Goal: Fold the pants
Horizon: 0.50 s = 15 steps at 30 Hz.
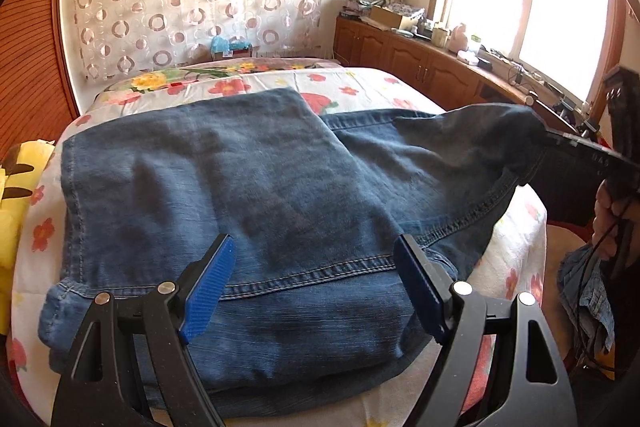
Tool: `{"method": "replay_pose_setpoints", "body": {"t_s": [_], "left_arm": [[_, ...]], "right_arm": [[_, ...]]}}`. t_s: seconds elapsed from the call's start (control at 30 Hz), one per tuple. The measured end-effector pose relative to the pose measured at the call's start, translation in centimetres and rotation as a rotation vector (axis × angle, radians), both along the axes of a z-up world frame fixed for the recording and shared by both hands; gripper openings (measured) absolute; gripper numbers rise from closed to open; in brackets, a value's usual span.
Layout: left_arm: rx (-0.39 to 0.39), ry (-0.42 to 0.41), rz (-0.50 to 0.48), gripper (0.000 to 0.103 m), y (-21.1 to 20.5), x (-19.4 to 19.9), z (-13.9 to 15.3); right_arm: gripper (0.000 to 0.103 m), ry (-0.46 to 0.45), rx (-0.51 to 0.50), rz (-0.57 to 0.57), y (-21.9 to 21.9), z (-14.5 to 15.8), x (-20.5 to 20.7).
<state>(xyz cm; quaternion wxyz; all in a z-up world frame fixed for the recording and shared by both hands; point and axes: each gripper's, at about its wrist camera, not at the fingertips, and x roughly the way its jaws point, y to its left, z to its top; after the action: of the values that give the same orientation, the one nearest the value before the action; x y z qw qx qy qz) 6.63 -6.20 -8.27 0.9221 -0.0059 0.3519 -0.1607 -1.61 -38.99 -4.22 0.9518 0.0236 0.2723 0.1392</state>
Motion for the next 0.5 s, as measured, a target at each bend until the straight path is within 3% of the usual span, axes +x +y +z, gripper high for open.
{"method": "replay_pose_setpoints", "body": {"t_s": [0.5], "left_arm": [[-0.028, -0.032, 0.113, 0.082, 4.9, -1.3, 1.4]], "right_arm": [[0.011, -0.188, -0.017, 0.309, 9.4, 7.9, 0.1]]}}
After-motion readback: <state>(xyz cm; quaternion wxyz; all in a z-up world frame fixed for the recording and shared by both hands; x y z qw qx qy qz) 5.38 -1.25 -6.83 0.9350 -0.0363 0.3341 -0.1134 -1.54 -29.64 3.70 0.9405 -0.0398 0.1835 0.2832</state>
